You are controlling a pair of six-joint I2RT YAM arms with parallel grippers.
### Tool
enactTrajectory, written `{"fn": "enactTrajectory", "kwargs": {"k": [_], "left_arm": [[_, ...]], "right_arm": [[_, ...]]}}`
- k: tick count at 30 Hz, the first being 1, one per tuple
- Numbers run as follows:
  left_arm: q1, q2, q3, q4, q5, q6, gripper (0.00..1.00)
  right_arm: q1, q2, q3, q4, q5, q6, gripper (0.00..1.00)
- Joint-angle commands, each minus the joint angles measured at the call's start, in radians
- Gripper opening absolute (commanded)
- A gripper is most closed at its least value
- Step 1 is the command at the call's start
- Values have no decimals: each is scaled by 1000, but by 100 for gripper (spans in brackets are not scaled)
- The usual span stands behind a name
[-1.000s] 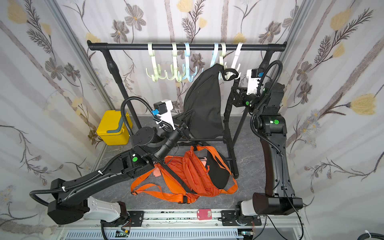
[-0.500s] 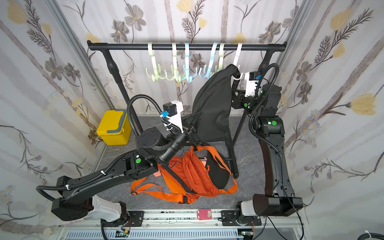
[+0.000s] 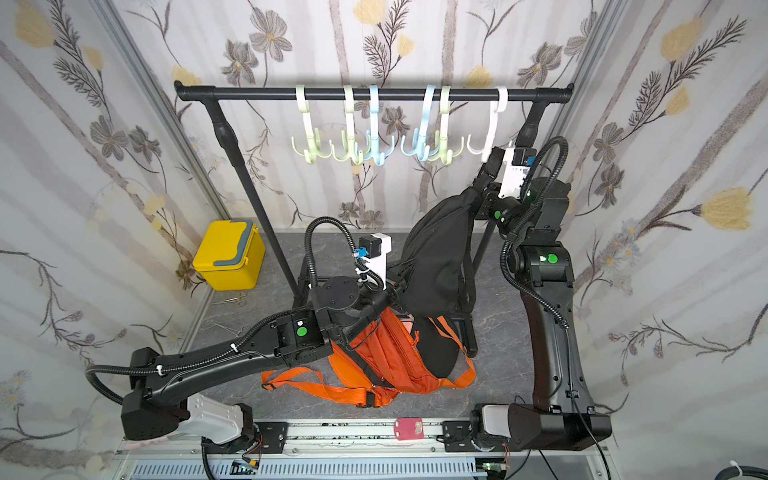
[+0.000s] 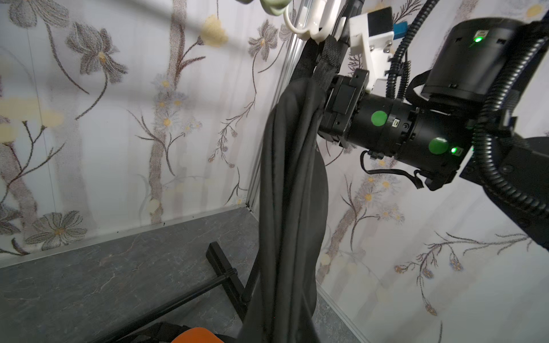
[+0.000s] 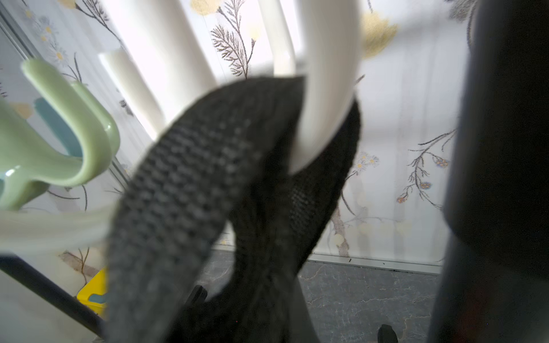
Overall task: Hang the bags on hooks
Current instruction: Hang the bag on the hook.
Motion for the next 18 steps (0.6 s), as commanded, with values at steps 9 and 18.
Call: {"fn": "enactTrajectory", "kwargs": {"k": [9,18], "left_arm": [[69,88,-21,76,92,-98,0],[106,148,-86,150,248,-146,59]], "right_arm": [[-1,-172,-122,67,228,9,41],[2,-294,-218,66,292,3,52]]}}
